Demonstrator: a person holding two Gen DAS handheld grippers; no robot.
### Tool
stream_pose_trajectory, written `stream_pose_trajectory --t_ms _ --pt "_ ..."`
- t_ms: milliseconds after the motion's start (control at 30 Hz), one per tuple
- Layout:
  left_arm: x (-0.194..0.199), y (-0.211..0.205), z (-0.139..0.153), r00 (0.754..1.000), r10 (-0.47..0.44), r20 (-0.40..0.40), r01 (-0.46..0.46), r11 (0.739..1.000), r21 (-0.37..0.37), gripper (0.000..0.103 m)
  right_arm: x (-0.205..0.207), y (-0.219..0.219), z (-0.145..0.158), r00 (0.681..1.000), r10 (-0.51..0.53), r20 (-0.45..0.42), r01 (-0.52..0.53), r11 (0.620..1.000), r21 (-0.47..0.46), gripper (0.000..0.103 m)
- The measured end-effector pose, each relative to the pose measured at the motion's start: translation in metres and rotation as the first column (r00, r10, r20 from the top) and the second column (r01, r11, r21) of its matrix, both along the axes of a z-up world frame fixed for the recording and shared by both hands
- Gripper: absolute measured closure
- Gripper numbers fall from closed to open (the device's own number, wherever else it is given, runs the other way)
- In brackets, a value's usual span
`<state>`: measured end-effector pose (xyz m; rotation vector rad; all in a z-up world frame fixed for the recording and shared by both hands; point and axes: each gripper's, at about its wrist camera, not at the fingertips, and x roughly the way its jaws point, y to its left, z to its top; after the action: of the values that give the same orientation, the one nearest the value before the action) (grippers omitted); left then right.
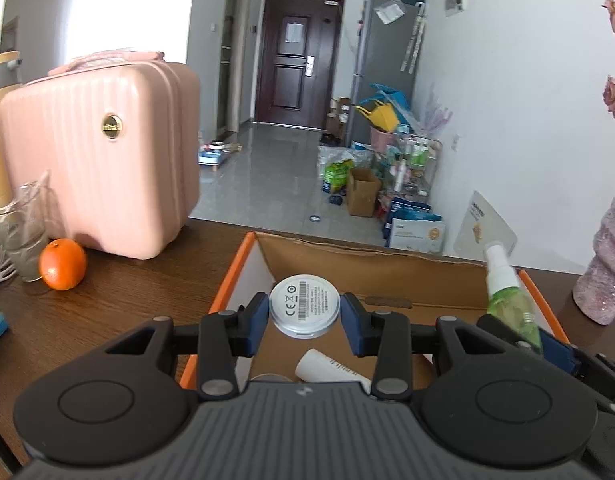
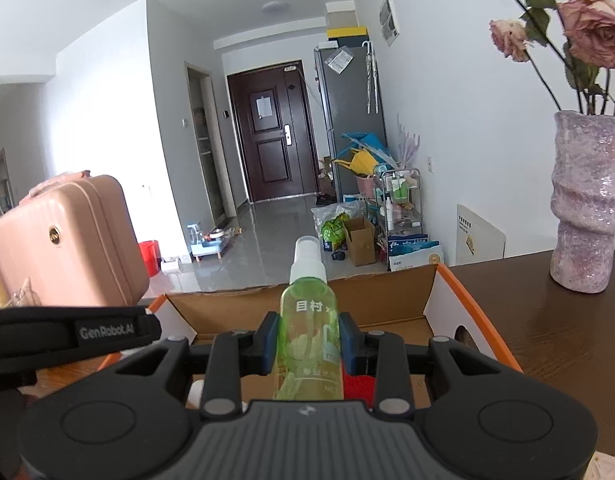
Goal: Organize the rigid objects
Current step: 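Open both tools to drop the white lid and green bottle into the box, then withdraw both tools from the box back toward the remaining items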
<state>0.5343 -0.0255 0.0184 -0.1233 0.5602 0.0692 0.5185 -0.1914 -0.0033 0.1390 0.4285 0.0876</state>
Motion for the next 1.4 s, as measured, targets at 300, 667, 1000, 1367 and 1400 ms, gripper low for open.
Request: stream_pose_trajectory --t_ms 300,667,1000,1367,1400 --pt "-0.009 0.014 0.008 0.997 0.053 0.053 -0.054 0.998 0.016 0.000 -0.006 -0.004 0.001 0.996 -0.079 -0.030 0.077 0.994 -0.074 0.001" --pt "-0.008 0.011 0.006 0.998 0.049 0.041 -0.050 0.998 0.037 0.000 -0.010 -0.009 0.005 0.997 -0.077 -0.030 0.075 0.994 -0.075 0.000" --pt "-0.030 0.011 0.011 0.998 0.027 0.051 -0.030 0.999 0.041 0.000 -0.038 -0.008 0.011 0.997 -0.080 0.008 0.080 0.989 -0.123 0.000" --pt "-0.075 0.014 0.018 0.995 -0.009 0.095 0.001 0.997 0.083 0.000 -0.092 -0.018 0.021 0.996 -0.055 0.070 0.063 0.991 -0.121 0.000" --pt "-0.080 0.014 0.018 0.995 -0.012 0.101 0.003 0.996 0.086 0.000 -0.097 -0.019 0.021 0.996 -0.053 0.074 0.062 0.991 -0.121 0.000"
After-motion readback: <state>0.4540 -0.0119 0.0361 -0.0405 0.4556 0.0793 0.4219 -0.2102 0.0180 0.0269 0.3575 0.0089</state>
